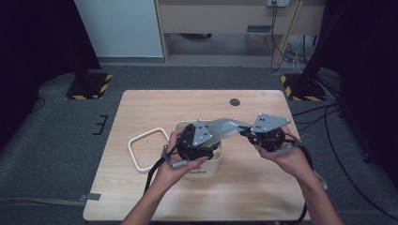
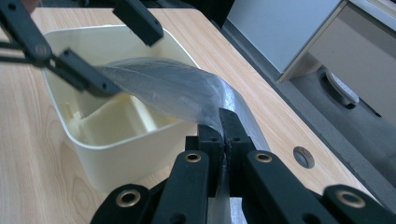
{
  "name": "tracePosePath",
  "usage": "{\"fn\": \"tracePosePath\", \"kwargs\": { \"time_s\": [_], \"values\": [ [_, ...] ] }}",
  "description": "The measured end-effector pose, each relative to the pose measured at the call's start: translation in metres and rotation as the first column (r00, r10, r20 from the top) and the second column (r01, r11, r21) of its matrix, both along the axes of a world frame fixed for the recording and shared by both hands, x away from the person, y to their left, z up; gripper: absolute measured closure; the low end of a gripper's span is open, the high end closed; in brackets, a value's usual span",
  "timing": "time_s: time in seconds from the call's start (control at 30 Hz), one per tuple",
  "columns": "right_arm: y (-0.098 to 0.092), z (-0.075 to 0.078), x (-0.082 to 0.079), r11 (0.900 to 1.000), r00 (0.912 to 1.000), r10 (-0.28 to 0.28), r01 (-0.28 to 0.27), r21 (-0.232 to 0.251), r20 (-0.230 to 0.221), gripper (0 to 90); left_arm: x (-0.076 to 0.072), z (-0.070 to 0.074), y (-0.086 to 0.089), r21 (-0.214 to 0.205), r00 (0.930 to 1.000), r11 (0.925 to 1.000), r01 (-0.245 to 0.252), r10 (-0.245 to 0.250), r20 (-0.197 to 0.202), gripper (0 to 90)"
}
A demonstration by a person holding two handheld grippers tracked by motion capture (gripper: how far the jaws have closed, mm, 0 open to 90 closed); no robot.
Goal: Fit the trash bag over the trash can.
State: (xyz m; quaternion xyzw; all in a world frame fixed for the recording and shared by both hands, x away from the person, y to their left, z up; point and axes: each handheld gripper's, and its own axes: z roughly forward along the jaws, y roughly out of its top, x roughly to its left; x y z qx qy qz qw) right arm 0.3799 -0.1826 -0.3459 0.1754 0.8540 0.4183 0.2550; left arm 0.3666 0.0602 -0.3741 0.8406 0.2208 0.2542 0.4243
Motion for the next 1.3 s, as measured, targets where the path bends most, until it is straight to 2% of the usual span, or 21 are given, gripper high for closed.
{"fn": "tracePosePath", "kwargs": {
  "time_s": [0.2, 0.43, 0.57, 0.7, 0.73, 0.83, 0.87, 1.0, 1.13, 1.3],
  "values": [
    [0.011, -0.001, 0.002, 0.9999, 0.9999, 0.016, -0.016, 0.006, -0.006, 89.3, 0.003, -0.001, -0.007, 0.003, 1.0, 1.0, 0.004, -0.004, -0.001, 33.5],
    [0.018, -0.002, 0.004, 0.9996, 0.9996, 0.024, -0.024, 0.015, -0.015, 89.0, 0.008, -0.001, -0.008, -0.022, 1.0, 0.9997, -0.002, 0.002, 0.006, 36.4],
    [0.021, -0.004, 0.005, 0.9995, 0.9994, 0.029, -0.028, 0.014, -0.018, 89.0, 0.01, -0.003, -0.008, -0.004, 1.0, 1.0, -0.002, 0.002, 0.003, 43.1],
    [0.024, -0.007, 0.007, 0.9994, 0.9993, 0.029, -0.029, 0.018, -0.022, 87.4, 0.012, -0.004, -0.007, 0.02, 0.9995, 0.9993, -0.032, 0.031, 0.01, 60.6],
    [0.024, -0.008, 0.007, 0.9995, 0.9993, 0.027, -0.026, 0.019, -0.027, 84.8, 0.013, -0.004, -0.006, 0.022, 0.9991, 0.9989, -0.041, 0.041, 0.006, 66.5],
    [0.023, -0.011, 0.008, 0.9993, 0.9996, 0.017, -0.016, 0.034, -0.022, 70.1, 0.018, -0.003, -0.004, 0.024, 0.9967, 0.9965, -0.08, 0.08, -0.01, 75.2],
    [0.021, -0.011, 0.007, 0.999, 0.9997, 0.011, -0.01, 0.044, -0.021, 62.2, 0.02, -0.003, -0.003, 0.022, 0.9957, 0.9956, -0.091, 0.092, -0.015, 76.9],
    [0.012, -0.012, 0.005, 0.9977, 0.9997, -0.015, 0.016, 0.066, -0.019, 47.3, 0.025, -0.001, 0.0, 0.016, 0.9927, 0.9931, -0.117, 0.117, -0.028, 83.3],
    [-0.002, -0.013, 0.001, 0.9944, 0.999, -0.044, 0.044, 0.096, -0.008, 39.7, 0.028, -0.002, 0.0, 0.024, 0.9902, 0.9908, -0.133, 0.134, -0.041, 85.2],
    [-0.013, -0.016, -0.005, 0.9927, 0.9984, -0.056, 0.055, 0.107, 0.004, 38.9, 0.031, -0.004, -0.003, 0.032, 0.9886, 0.9891, -0.144, 0.145, -0.041, 86.1]
  ]
}}
